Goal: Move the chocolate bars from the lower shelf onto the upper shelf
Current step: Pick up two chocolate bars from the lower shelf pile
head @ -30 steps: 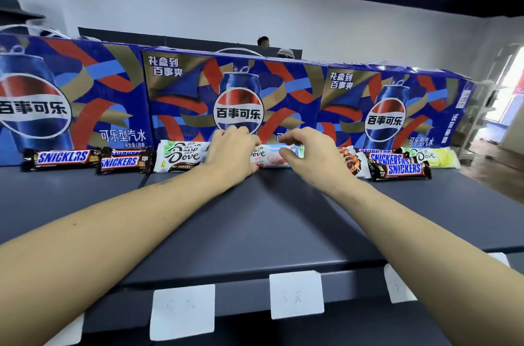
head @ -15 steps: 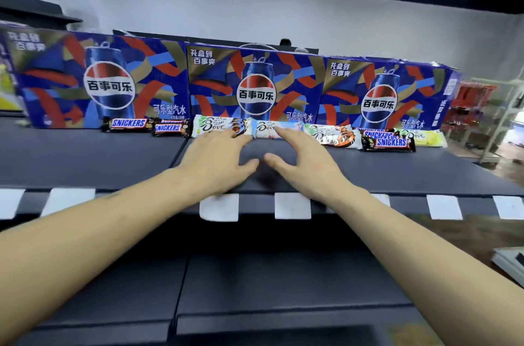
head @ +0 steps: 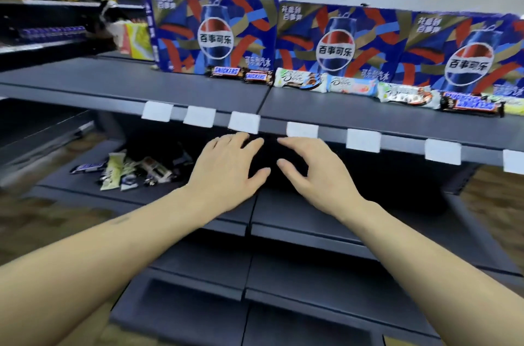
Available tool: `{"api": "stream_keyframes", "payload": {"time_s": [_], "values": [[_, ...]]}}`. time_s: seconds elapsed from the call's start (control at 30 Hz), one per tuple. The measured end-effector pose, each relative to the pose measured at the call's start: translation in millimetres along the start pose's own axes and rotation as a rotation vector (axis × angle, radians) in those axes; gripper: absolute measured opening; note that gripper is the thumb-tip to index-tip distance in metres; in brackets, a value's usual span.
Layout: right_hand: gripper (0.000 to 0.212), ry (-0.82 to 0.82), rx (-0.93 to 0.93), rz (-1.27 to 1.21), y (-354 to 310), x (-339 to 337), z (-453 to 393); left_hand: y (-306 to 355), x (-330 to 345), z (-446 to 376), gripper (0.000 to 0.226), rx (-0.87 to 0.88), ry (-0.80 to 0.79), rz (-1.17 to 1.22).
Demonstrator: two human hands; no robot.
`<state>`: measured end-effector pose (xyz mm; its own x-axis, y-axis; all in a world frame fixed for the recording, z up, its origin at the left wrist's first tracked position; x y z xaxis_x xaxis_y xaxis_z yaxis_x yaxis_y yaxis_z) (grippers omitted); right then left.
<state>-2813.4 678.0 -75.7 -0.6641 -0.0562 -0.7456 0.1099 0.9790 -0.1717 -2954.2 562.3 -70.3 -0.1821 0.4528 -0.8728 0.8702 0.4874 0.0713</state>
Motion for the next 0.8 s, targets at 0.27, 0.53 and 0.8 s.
{"api": "stream_keyframes", "payload": {"time_s": [0.27, 0.53, 0.8], "values": [[0.057, -0.261, 0.050, -0.122, -32.3, 116.4, -15.7, -92.6, 43.1, 39.0, 0.061, -0.148, -0.116, -0.087], [0.058, -0.435, 0.243, -0.230, -30.5, 273.5, -18.3, -174.9, 146.5, 66.6, 0.053, -0.276, -0.243, -0.086], [0.057, -0.407, 0.256, -0.183, -7.5, 367.7, -47.5, -245.4, 226.0, 30.5, 0.049, -0.336, -0.230, -0.051]]}}
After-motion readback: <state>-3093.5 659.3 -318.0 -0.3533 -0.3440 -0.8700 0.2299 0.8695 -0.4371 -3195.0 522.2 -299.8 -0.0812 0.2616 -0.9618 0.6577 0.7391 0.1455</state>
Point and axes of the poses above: each hand's wrist, its own z-axis away from the middle knuckle, its own x-axis out of the palm, y = z × x, the point moved 3 cm from there along -z, towards the middle knuckle, and after that the axes turned 12 degrees about -x, right-handed, at the moved point
